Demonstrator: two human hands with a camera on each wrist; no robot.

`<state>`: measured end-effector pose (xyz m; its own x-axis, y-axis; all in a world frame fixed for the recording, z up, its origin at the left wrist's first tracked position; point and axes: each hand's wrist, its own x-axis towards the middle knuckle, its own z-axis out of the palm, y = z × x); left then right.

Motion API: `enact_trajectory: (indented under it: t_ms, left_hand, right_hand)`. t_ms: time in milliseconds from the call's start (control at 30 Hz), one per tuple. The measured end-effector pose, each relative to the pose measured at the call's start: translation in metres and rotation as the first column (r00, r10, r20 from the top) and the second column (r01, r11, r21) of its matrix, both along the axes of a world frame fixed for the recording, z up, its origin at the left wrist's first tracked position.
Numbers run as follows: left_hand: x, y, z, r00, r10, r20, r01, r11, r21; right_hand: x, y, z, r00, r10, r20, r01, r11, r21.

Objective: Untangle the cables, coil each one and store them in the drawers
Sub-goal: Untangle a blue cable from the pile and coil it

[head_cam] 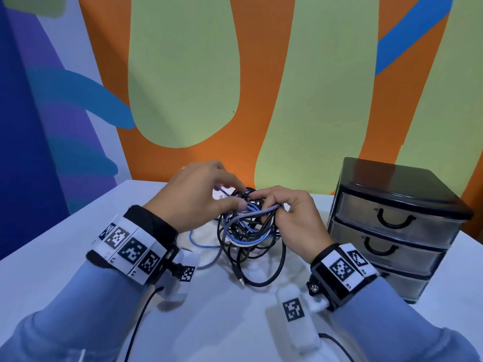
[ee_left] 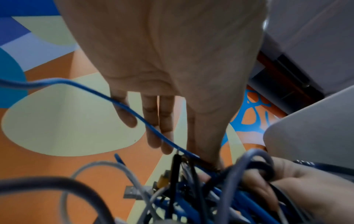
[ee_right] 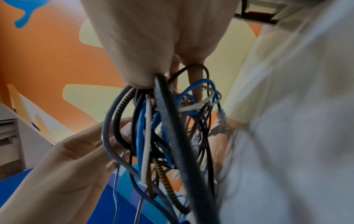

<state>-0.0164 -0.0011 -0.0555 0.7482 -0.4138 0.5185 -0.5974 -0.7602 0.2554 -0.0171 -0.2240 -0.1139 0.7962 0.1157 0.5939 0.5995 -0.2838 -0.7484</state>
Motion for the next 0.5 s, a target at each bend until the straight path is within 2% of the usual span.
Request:
enact_trajectory:
  t_ms: [200,400,500]
  left_hand:
    - [-0.004,-0.015,-0.009,0.994,-0.105,-0.013,0.105,0.994,0.035]
    - [0.001,-0.015,-0.01,0.978,-0.204,-0.052,0.18,0.939,-0.291]
    - [0.0,-0.015,-0.007,0.963,-0.243,-0.117,0.171,0.885,-0.433]
  right_hand:
    - [-0.007,0.003,0.006,1.0,-0.006,0.006,0.006,0.999,0.044]
    - [-0.009,0.002,0.013,0.991,-0.105,-0.086,0.119,0.976,0.182]
    - [-0.011,0.002,0.021,0.984,-0.022,-0.174,0.081,0.937,0.339]
